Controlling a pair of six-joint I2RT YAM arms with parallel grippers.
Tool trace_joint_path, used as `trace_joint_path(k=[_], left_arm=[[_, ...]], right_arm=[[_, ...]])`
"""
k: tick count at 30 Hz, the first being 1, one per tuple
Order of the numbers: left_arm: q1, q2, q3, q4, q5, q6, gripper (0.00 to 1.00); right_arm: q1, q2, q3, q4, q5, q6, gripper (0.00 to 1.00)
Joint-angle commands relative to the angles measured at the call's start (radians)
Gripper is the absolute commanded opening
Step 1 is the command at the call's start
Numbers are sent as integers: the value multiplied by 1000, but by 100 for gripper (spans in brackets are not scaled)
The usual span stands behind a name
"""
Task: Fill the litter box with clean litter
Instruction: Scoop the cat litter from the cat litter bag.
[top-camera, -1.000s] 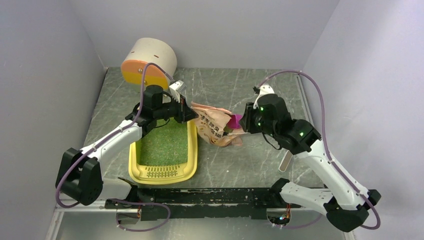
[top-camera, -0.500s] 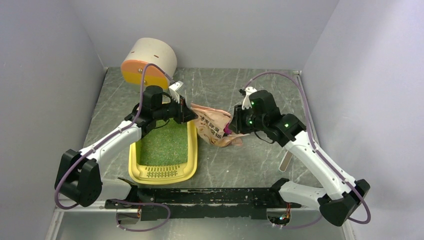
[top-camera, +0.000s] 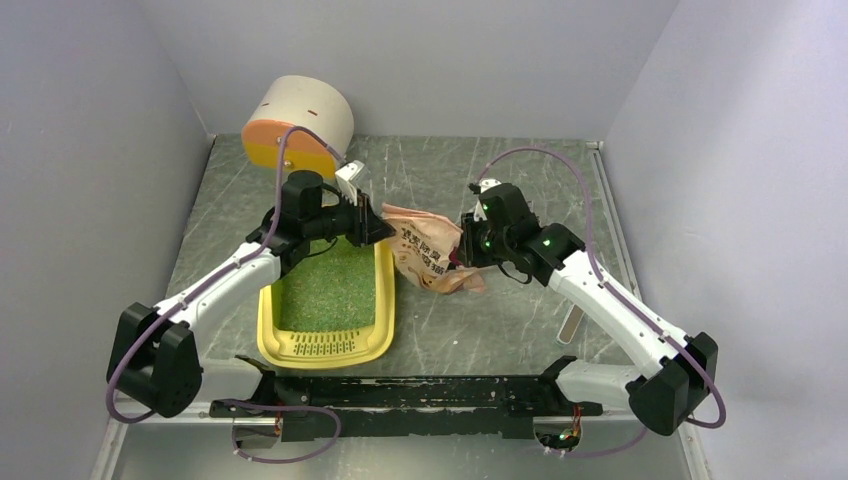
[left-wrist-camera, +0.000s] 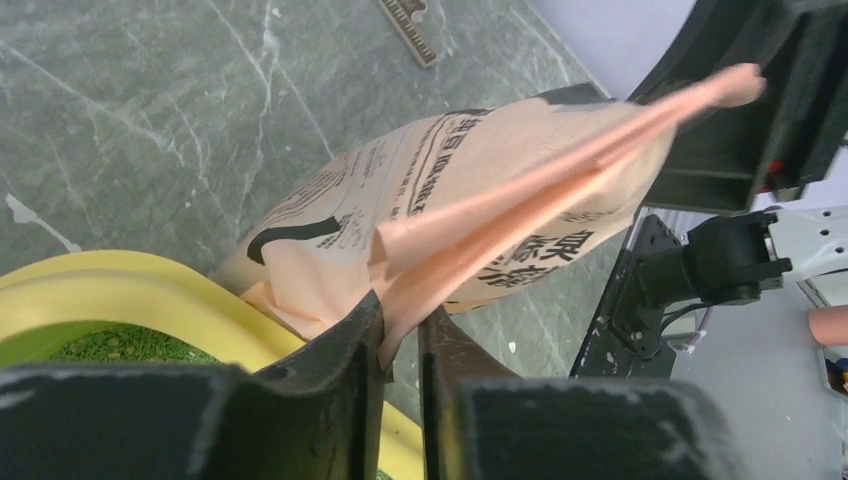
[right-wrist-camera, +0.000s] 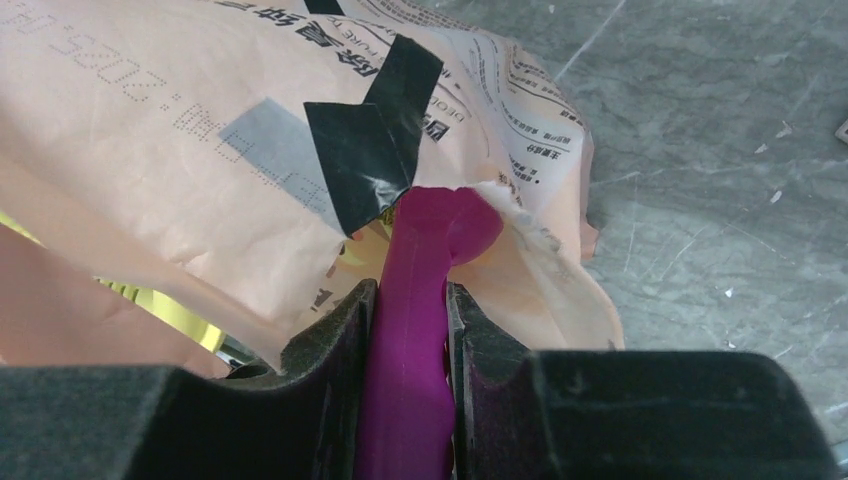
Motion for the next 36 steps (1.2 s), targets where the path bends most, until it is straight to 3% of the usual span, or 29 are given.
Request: trace_joint_path(k=[1,5,9,14,23,30,31,33,36], left_arm=[[-4,-54,61,83,45,-8,28],[-4,-50,90,83,45,3,46],[-4,-41,131,49,23,34,56],[-4,-24,168,35,21,63,64],[-5,49,186,66,206,79,67],[-39,98,224,-3,244,149,60],[-41,105,233,-16,236,159,57],[-43,114,245,-26,224,174,41],[-43,128,258,-68,214,187,31]], right_arm=[[-5,-27,-57,55,-48,12,0],[-6,-58,-113,106,-80,40,0],[-6,-61,-137,120,-94,51,0],[-6,-66,-154,137,-102,57,0],[-12,-77,-166,156,-107,55,0],[-22,-77,-171,164,-115,54,0],[-24,-77,-170,164,-114,54,0],[-27,-78,-168,164,-114,53,0],[-39,-81,-166,163,-120,52,0]])
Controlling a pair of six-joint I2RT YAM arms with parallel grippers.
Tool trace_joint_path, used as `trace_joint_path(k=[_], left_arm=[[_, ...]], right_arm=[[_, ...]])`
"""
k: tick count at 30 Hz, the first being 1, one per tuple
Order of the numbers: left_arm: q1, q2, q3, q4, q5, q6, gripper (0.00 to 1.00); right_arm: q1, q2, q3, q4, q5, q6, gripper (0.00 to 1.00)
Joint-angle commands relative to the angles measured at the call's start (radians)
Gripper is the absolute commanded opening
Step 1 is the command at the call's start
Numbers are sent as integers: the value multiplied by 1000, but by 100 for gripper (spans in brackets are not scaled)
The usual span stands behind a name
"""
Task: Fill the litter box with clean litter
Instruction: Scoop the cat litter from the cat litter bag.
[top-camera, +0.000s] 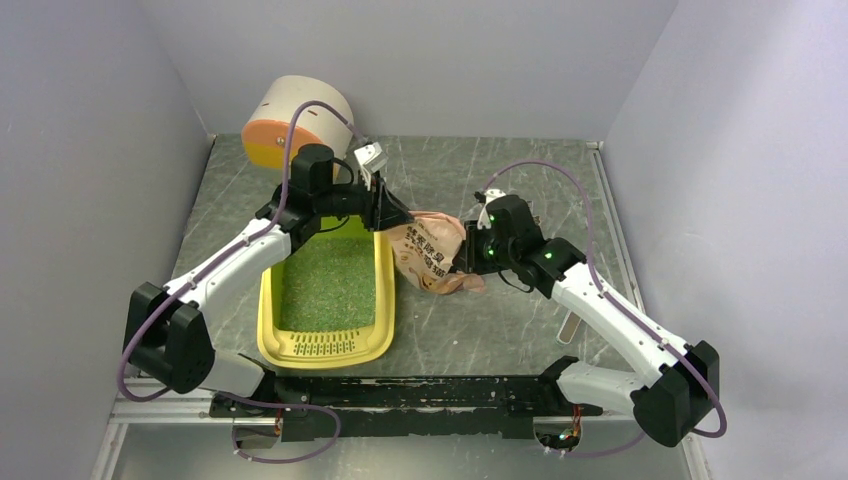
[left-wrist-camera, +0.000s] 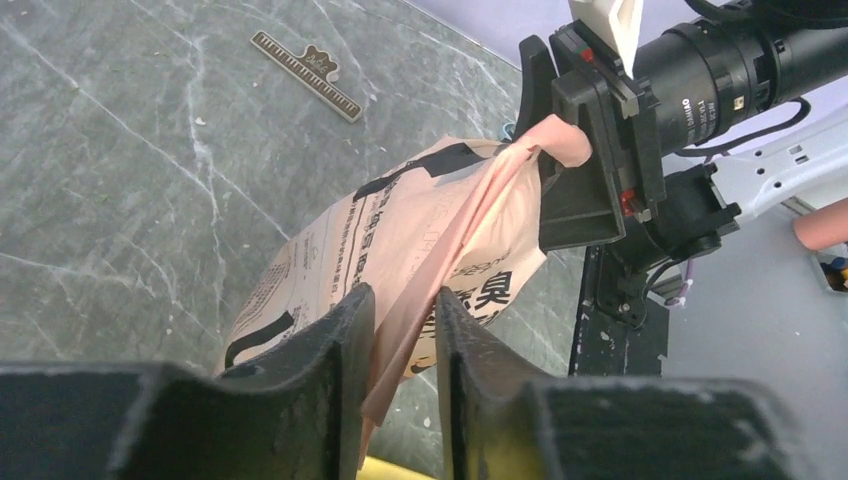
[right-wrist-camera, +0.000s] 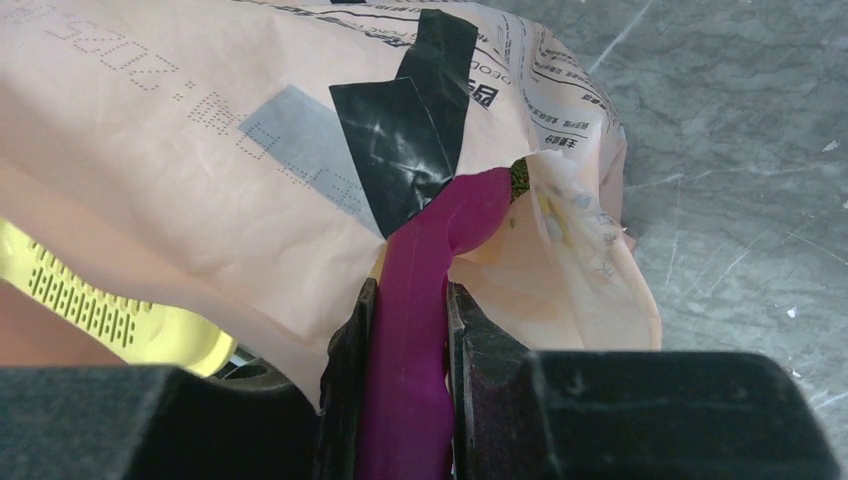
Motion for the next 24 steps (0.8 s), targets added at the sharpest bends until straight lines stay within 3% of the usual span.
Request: trace_joint_path(k=[1,5,18,24], left_arm=[[-19,20,54,-56,30,52,25],[-19,19,60,-86,15,75,5],[-18,-50,-18,-41,-57,73,5],[-18,-34,-18,-22,-62,57,5]], right_arm=[[-18,-21,-7,10,-44,6,0],[-49,-33,-3,-3,-46,7,0],[-70,46,116,-226,106,-36,0],[-71,105,40,-52,-93,-19,0]])
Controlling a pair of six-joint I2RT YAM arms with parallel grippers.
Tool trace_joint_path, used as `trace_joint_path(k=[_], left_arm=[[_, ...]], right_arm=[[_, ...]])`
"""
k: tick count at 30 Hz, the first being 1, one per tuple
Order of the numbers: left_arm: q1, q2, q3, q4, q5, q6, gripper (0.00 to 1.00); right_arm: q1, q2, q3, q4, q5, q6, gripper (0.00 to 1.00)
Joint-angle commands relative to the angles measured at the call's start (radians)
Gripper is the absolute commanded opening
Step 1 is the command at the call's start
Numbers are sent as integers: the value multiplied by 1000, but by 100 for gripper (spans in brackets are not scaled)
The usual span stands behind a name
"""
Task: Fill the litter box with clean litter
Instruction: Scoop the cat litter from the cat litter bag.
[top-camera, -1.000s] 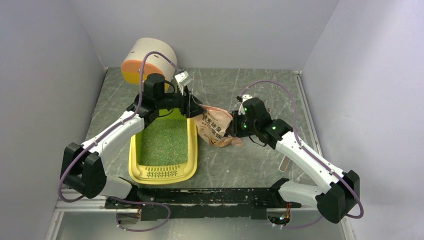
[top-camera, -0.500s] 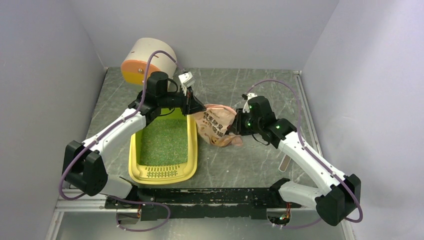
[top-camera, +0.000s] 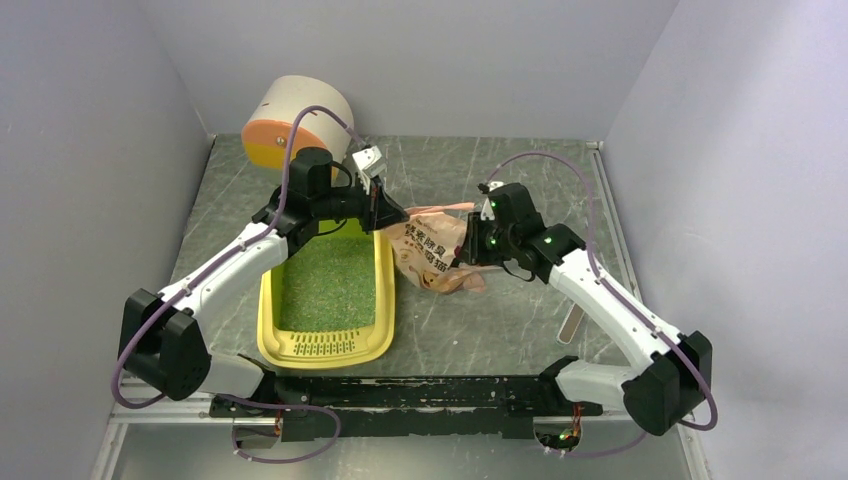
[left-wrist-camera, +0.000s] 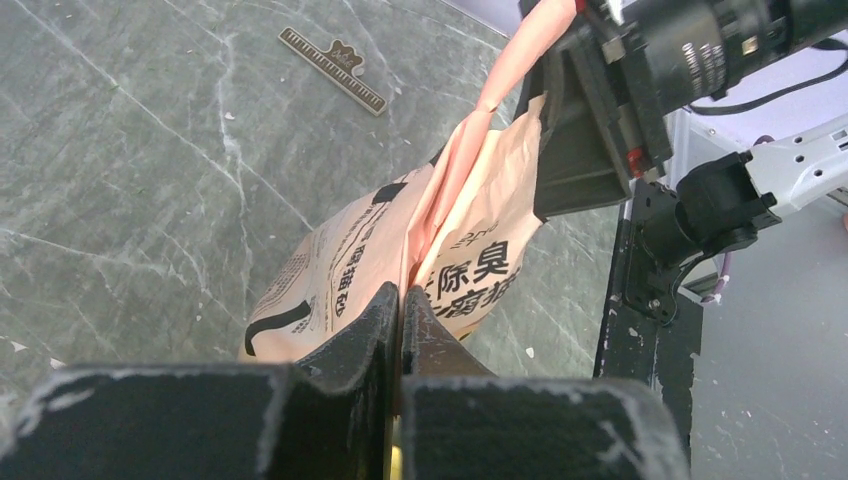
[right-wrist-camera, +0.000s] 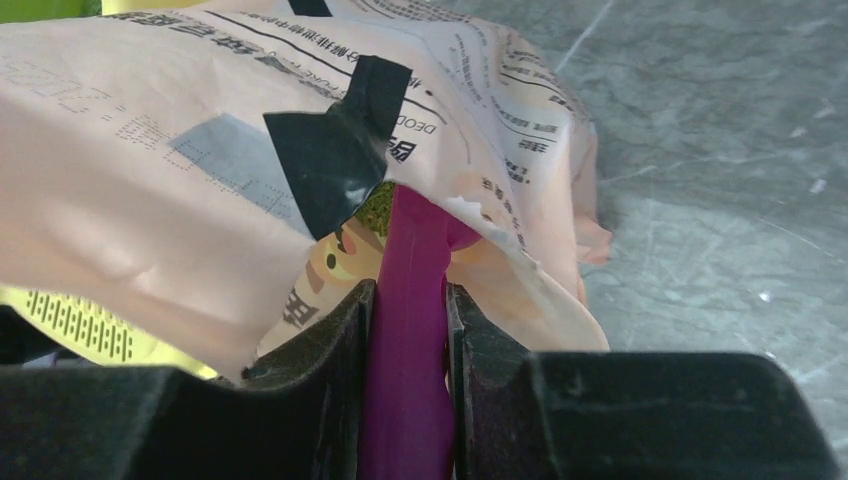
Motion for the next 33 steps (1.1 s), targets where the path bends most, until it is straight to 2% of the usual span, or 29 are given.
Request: trace_joint_path(k=[1,11,22,30,32,33], left_arm=[[-8,2,-8,16,-18,-10,5],[-8,44,1,8,-48,-17,5],[-9,46,1,8,-43,-26,5],[-8,47,5,-1,-41,-27,5],[-7,51,7,-4,-39,-29,5],[-8,54,8,0,-35,-32,5]], right_arm=[[-10,56,-64,90,-131,3,0],[-14,124,-106,335,-254,111,0],[-98,18,-315,684,-389,332,0],[-234,-20,-496,1037,-603,592,0],[-269,-15,-540,1156,-656,662,0],[-298,-15,-592,1261,-698,749,0]])
